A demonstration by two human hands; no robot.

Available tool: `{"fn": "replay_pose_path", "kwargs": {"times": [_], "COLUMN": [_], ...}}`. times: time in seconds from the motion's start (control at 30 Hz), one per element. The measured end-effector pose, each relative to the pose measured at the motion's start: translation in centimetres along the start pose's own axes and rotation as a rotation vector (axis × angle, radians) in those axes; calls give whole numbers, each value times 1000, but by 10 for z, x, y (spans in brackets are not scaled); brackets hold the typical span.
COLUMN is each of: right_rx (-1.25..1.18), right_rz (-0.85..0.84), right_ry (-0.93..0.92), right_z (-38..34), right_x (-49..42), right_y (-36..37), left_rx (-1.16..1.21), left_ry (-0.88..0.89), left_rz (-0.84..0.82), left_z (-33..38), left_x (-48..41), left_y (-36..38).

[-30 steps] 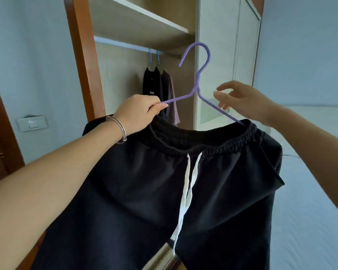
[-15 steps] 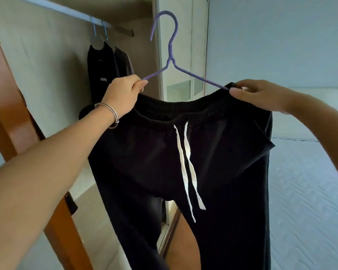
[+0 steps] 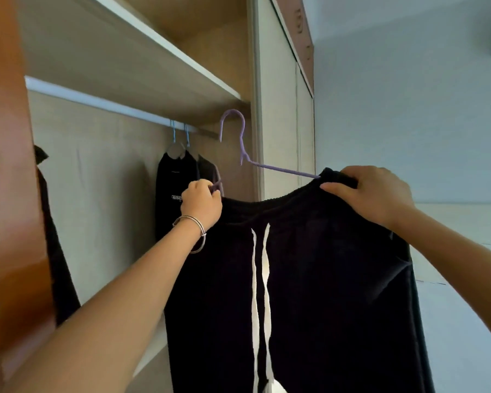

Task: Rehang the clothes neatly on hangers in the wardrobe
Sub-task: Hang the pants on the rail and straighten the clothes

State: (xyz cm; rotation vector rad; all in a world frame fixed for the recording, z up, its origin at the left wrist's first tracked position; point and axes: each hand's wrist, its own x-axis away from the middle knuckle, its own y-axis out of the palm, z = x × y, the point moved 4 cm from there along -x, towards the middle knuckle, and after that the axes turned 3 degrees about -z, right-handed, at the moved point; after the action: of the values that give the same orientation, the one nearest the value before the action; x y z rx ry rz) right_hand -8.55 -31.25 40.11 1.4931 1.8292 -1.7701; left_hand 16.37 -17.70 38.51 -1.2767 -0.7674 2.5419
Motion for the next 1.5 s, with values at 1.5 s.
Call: {"fn": "replay_pose_path", "kwargs": {"times": [1.5], "right_rx": [-1503], "right_rz": [-909], "right_ry": [-395], "right_z": [-343], "right_x": [-201], "right_y": [278], "left_rx": [-137], "left_ry": [-472], "left_rz": [426], "left_z": [-177], "left_x": [-204], "left_y": [-136]}}
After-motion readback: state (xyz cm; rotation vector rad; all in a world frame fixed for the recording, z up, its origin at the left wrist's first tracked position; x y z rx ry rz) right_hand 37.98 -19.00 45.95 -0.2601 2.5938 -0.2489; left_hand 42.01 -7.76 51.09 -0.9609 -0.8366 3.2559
